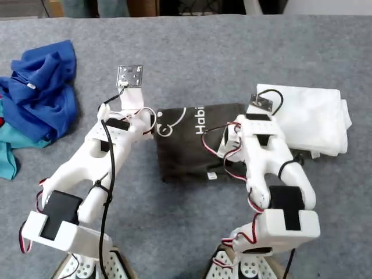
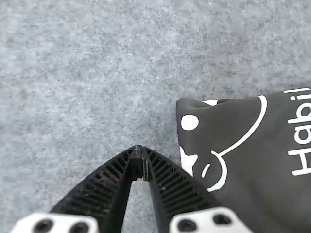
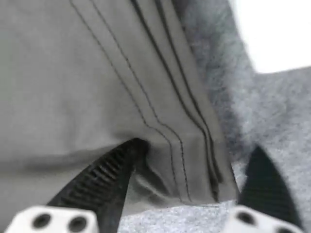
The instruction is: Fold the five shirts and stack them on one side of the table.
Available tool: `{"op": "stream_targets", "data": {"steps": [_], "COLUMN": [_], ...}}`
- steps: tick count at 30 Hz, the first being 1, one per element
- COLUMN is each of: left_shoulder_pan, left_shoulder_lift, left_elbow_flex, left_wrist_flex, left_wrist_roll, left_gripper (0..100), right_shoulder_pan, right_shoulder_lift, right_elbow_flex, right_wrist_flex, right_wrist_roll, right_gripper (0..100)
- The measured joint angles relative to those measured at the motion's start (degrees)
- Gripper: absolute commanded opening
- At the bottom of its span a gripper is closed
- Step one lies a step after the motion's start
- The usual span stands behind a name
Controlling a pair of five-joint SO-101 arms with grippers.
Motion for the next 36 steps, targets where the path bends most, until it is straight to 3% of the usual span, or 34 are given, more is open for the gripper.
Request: {"op": "stream_targets", "data": {"steps": [3, 11, 20, 28, 36], "left_shoulder_pan": [0.0, 0.0, 0.0, 0.0, 0.0], "left_shoulder_lift": [0.0, 0.0, 0.0, 0.0, 0.0], "left_elbow_flex": [0.0, 0.0, -0.5, -1.1, -1.1], "left_wrist_flex": [0.0, 0.0, 0.0, 0.0, 0.0], "left_wrist_roll": [0.0, 0.0, 0.0, 0.0, 0.0], "left_gripper": [3, 3, 3, 3, 3], "right_shoulder_pan": [0.2, 0.8, 0.8, 0.7, 2.9], "right_shoulder_lift": [0.0, 0.4, 2.8, 3.5, 3.5], "right_elbow_flex": [0.0, -2.2, -18.4, -42.2, -57.7], "right_wrist_flex": [-0.2, 2.7, 18.6, 30.7, 30.9], "right_wrist_roll": [2.5, 3.8, 4.7, 12.3, 25.8], "right_gripper": [1.3, 1.4, 1.4, 1.4, 1.4]}}
